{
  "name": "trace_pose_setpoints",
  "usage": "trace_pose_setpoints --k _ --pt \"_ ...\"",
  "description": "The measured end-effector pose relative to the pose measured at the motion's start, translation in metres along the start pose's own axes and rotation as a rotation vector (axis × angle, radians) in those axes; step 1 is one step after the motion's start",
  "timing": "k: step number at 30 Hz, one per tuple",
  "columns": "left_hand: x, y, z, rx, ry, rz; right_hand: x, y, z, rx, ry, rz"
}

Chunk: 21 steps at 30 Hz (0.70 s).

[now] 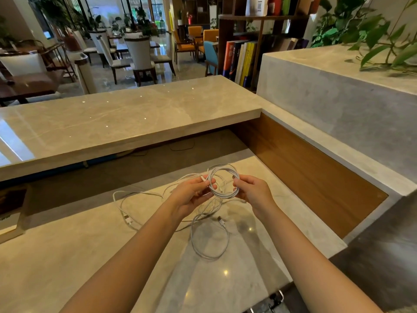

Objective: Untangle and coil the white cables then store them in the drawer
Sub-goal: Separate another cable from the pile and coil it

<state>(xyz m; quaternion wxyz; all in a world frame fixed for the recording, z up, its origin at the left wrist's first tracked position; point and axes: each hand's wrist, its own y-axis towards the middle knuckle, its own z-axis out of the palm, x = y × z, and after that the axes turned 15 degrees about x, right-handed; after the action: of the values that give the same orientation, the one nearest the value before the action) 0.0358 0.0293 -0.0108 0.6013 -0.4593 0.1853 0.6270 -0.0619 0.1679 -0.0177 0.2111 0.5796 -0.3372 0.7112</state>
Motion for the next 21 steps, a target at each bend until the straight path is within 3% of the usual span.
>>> trace_pose_setpoints --k 3,7,9,12,14,17,19,21 --pt "0.027 0.017 0.002 -0.021 0.032 -0.063 -0.022 0.001 -0.02 -0.053 0.102 0.061" --pt "0.05 0.027 -0.001 -0.084 0.254 -0.067 -0.053 0.003 -0.046 -0.188 0.142 0.17" --pt "0.061 0.027 -0.009 -0.168 0.516 -0.028 -0.068 0.006 -0.057 -0.27 0.106 0.221" --pt "0.083 0.017 -0.023 -0.413 1.123 0.078 -0.088 0.006 -0.069 -0.342 0.01 0.259" --pt "0.097 0.007 -0.035 -0.592 1.28 0.119 -0.097 0.004 -0.071 -0.373 -0.071 0.245" --pt "0.109 -0.006 -0.048 -0.689 1.052 -0.06 -0.103 0.002 -0.072 -0.381 -0.276 0.223" --pt "0.113 -0.012 -0.048 -0.55 0.743 -0.138 -0.104 0.005 -0.072 -0.31 -0.453 0.238" --pt "0.113 -0.018 -0.042 -0.44 0.424 -0.08 -0.105 0.008 -0.073 -0.248 -0.659 0.282"
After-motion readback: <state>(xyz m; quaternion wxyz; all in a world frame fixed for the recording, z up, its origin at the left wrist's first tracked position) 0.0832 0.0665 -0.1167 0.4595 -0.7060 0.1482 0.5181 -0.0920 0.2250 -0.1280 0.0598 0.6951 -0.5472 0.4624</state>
